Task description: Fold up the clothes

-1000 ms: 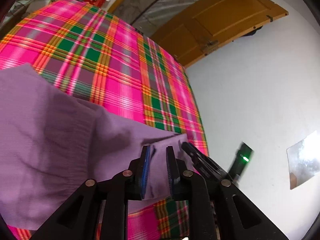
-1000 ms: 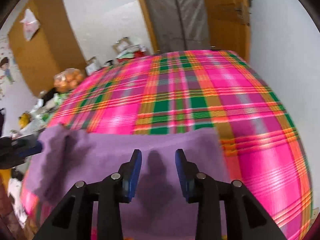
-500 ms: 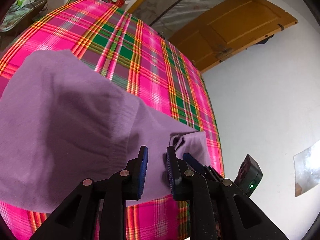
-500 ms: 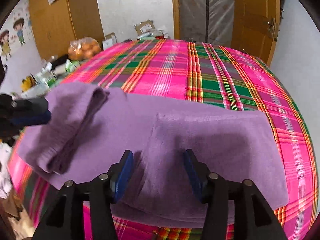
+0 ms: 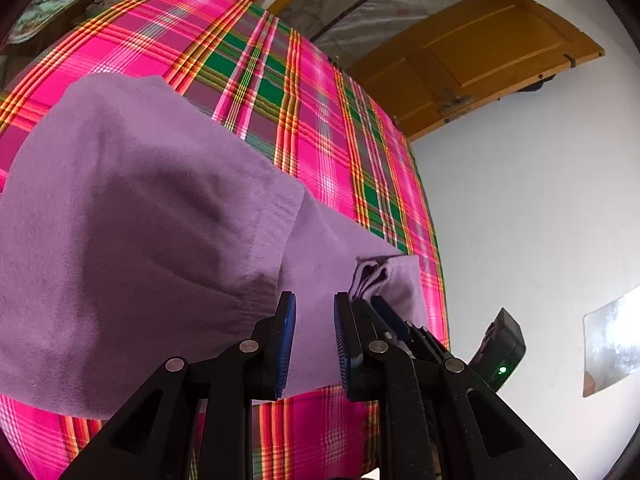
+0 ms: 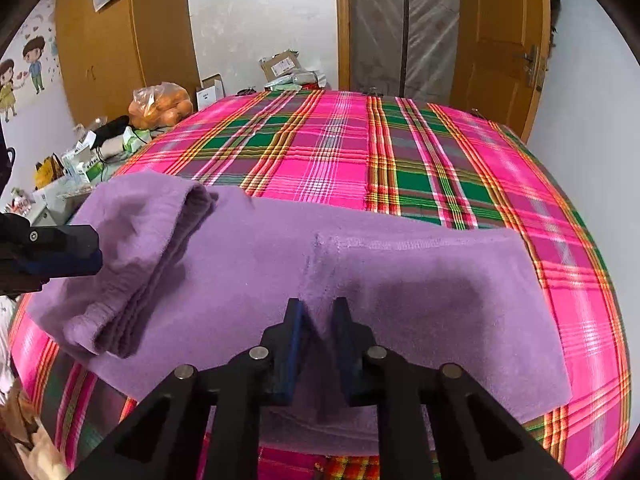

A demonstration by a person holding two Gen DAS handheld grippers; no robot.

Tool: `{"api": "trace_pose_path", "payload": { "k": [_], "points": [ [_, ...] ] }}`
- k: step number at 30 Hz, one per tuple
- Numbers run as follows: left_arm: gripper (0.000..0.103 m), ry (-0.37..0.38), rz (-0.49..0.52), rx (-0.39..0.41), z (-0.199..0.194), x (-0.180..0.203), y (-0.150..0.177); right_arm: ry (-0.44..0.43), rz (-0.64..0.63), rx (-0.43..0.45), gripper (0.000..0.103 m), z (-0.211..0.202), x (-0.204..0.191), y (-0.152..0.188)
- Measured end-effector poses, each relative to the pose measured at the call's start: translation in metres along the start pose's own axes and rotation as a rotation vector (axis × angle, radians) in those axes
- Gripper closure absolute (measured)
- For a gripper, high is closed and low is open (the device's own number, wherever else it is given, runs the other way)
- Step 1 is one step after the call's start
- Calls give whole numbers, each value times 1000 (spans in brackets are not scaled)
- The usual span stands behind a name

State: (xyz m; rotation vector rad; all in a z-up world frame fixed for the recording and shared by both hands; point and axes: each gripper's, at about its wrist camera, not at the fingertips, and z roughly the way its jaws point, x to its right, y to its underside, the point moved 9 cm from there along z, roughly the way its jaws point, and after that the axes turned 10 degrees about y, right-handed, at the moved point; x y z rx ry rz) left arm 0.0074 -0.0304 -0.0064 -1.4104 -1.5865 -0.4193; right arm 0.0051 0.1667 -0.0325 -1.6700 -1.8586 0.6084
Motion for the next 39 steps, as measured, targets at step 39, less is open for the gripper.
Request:
{"api": "trace_pose_path", "payload": {
  "k": [39],
  "points": [
    [82,90,-8,-55,-2,-13,4,-31,3,37,90,-22,-47,-10]
  ]
}}
